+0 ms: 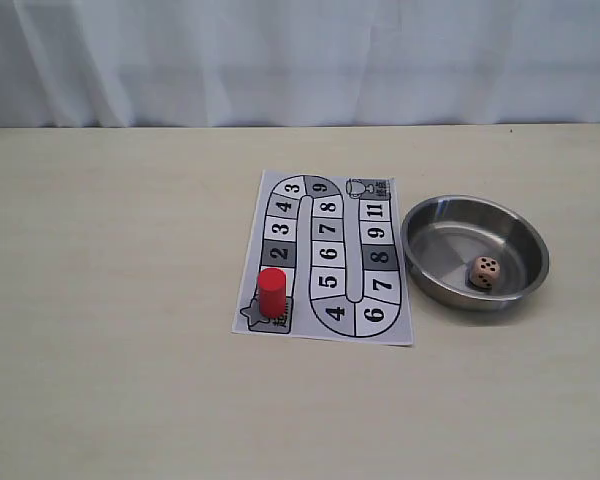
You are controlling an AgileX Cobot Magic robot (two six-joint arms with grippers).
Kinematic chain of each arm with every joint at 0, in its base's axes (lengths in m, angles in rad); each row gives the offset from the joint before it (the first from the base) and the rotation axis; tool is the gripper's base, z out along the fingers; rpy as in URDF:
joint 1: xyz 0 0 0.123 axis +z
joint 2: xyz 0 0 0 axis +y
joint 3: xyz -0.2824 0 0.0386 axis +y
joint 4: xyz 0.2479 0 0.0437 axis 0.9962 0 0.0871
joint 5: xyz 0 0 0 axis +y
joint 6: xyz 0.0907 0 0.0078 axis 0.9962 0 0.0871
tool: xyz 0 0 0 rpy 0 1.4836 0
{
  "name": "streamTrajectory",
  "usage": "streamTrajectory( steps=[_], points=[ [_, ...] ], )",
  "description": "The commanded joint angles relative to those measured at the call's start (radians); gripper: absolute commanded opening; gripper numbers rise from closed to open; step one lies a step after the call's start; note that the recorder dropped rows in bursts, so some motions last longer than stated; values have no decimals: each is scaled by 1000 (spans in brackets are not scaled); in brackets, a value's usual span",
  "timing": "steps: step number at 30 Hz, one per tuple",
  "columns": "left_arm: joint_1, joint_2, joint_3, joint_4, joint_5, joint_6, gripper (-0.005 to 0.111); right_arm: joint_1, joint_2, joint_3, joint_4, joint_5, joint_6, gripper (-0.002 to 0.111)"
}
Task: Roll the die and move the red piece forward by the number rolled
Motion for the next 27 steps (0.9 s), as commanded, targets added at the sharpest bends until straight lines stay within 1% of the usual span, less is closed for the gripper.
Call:
streamTrajectory(
  steps=[1,11,18,22,24,27],
  points=[
    [0,-1,4,0,-11,-6,0,-2,-4,1,2,3,-1,4],
    [0,-1,4,0,-11,-6,0,-2,-4,1,2,-15,-3,4],
    [0,-1,4,0,-11,-6,0,-2,-4,1,29,-177,-1,4],
    [0,-1,4,0,-11,-6,0,-2,-4,1,111,-343,-1,4],
    [0,-1,4,0,-11,-6,0,-2,-4,1,164,-343,-1,4],
    [0,-1,4,0,-11,-6,0,-2,-4,-69,167,-291,-1,4]
  ],
)
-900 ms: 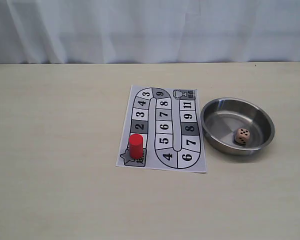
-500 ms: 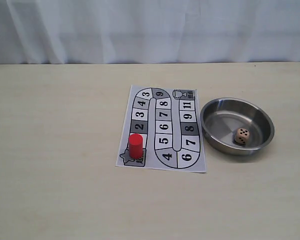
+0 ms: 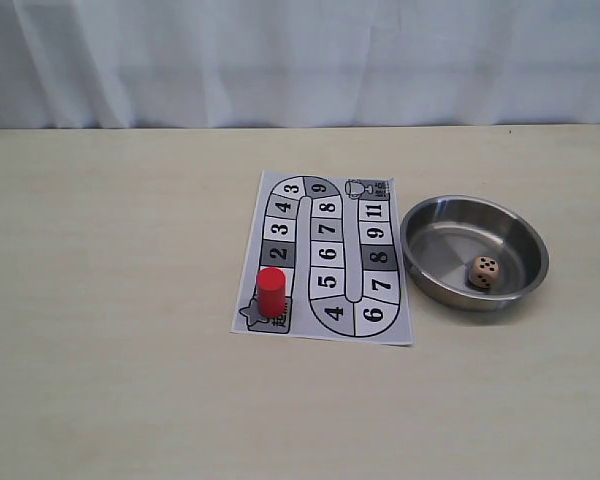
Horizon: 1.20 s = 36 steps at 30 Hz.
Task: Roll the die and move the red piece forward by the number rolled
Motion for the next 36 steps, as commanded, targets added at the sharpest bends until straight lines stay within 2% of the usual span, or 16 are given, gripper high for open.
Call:
streamTrajectory(
  steps=[1,11,22,32,36],
  points=[
    [0,-1,4,0,-11,-6,0,-2,-4,-86,26,40,-1,4],
    [0,-1,4,0,-11,-6,0,-2,17,-339,26,274,-3,4],
    [0,-1,4,0,-11,-6,0,-2,360,-602,-6,538,-5,4],
    [0,-1,4,0,-11,-6,0,-2,669,-727,-39,571,-5,4],
    [0,-1,4,0,-11,-6,0,-2,766,-730,-39,545,-98,6]
  ],
)
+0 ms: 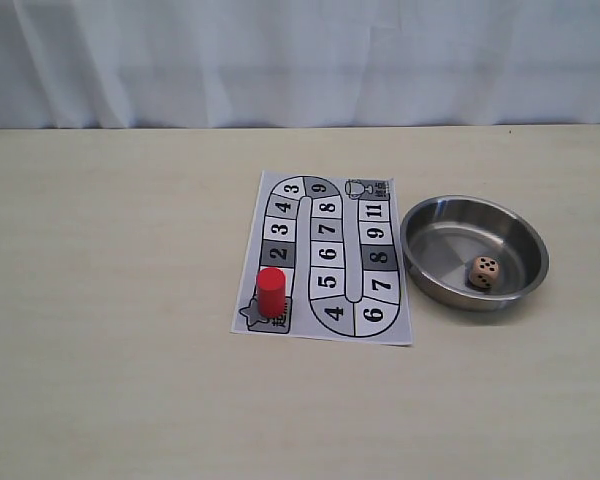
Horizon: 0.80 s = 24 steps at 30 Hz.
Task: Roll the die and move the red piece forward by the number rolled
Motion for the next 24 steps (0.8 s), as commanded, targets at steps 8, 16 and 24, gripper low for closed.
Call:
streamTrajectory(
  steps=[8,16,24],
  points=[
    [0,-1,4,0,-11,-6,0,-2,249,-53,-15,-10,-91,38],
    [0,-1,4,0,-11,-6,0,-2,406,-155,-12,79,-91,54],
    [0,-1,4,0,-11,-6,0,-2,555,-259,-12,188,-129,54]
  ],
)
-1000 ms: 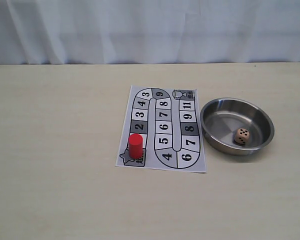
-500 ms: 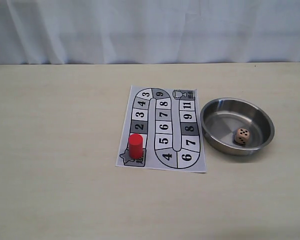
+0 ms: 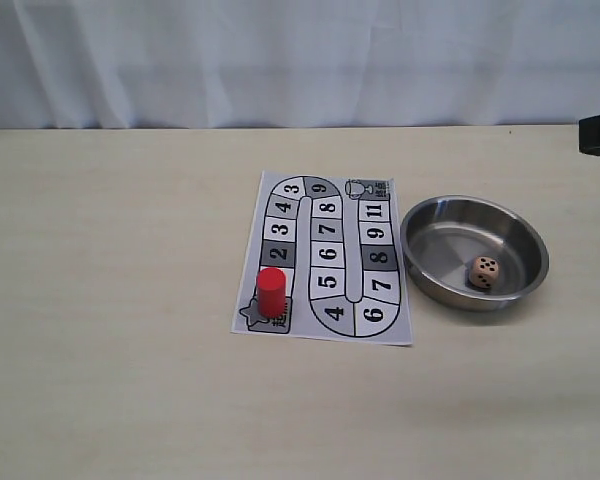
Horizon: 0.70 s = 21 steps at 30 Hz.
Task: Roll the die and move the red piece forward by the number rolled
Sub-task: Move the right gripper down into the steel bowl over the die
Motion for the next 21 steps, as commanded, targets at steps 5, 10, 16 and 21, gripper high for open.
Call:
streamTrajectory(
  steps=[5,10,16,21],
  points=[
    [0,-1,4,0,-11,-6,0,-2,161,-75,0,88,-23,54],
    [0,-1,4,0,-11,-6,0,0,272,-121,34,166,-23,54],
    [0,-1,4,0,-11,-6,0,67,379,-147,-7,182,-23,54],
    [0,-1,4,0,-11,-6,0,117,431,-147,-64,105,-40,54]
  ],
)
